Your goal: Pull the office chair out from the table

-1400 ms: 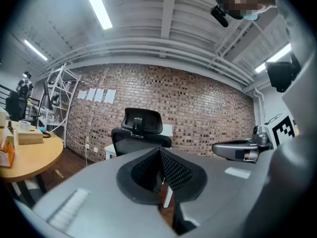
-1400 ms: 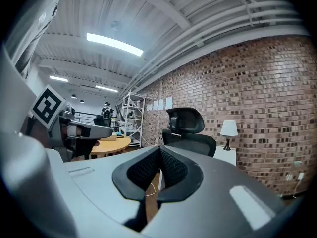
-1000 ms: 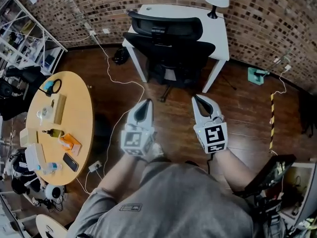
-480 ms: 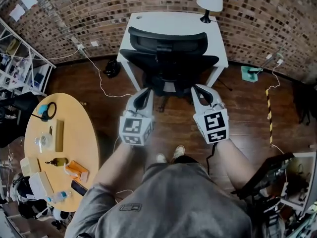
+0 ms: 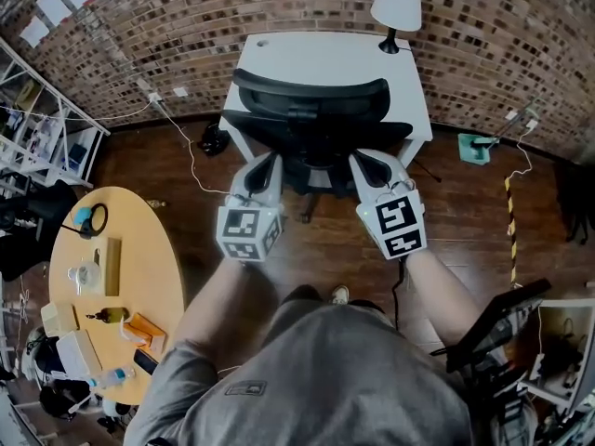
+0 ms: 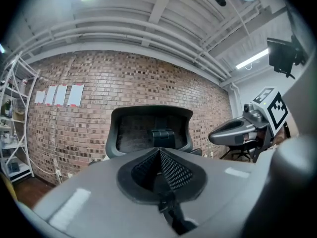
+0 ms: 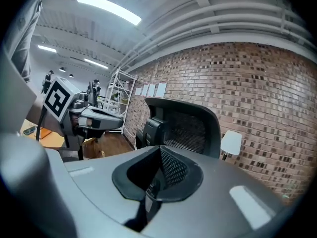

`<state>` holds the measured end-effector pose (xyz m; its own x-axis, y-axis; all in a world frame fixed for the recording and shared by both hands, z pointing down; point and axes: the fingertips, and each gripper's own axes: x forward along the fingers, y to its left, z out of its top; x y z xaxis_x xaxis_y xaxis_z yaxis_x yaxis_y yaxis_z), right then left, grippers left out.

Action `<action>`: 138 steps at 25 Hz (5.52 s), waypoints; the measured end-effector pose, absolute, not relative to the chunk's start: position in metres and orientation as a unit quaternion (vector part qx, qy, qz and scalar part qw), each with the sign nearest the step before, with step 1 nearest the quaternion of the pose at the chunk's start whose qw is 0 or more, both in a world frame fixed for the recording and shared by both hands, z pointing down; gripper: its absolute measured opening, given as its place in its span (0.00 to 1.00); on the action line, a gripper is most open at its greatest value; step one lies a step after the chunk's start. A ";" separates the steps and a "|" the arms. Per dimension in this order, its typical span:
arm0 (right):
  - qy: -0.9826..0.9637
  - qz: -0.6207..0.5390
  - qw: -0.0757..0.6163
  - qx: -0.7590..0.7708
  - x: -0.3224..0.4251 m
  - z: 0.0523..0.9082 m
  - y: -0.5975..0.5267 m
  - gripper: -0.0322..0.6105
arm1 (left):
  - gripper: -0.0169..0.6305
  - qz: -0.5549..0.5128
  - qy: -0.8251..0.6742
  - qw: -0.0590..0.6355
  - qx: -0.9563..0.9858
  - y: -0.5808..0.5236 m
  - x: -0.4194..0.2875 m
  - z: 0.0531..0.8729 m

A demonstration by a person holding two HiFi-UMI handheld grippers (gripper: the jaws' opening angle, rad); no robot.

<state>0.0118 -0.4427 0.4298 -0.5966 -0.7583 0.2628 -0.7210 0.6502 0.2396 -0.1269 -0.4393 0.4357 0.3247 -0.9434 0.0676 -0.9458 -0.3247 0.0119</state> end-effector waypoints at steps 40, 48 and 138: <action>-0.918 -0.089 0.252 0.293 -0.077 0.484 -0.522 0.34 | 0.36 0.107 -0.372 -0.043 0.921 -0.529 -0.143 0.485; -0.926 -0.091 0.245 0.272 -0.088 0.487 -0.512 0.18 | 0.37 0.095 -0.436 -0.019 0.895 -0.558 -0.213 0.476; -0.854 -0.090 0.249 0.448 0.082 0.433 -0.449 0.47 | 0.42 0.076 -0.353 -0.024 0.932 -0.465 -0.168 0.424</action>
<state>0.0818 -0.4487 0.4330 -0.4755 -0.8095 0.3443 -0.7196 0.5831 0.3772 -0.1682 -0.4650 0.4242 0.7386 -0.6625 0.1244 -0.6552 -0.7490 -0.0984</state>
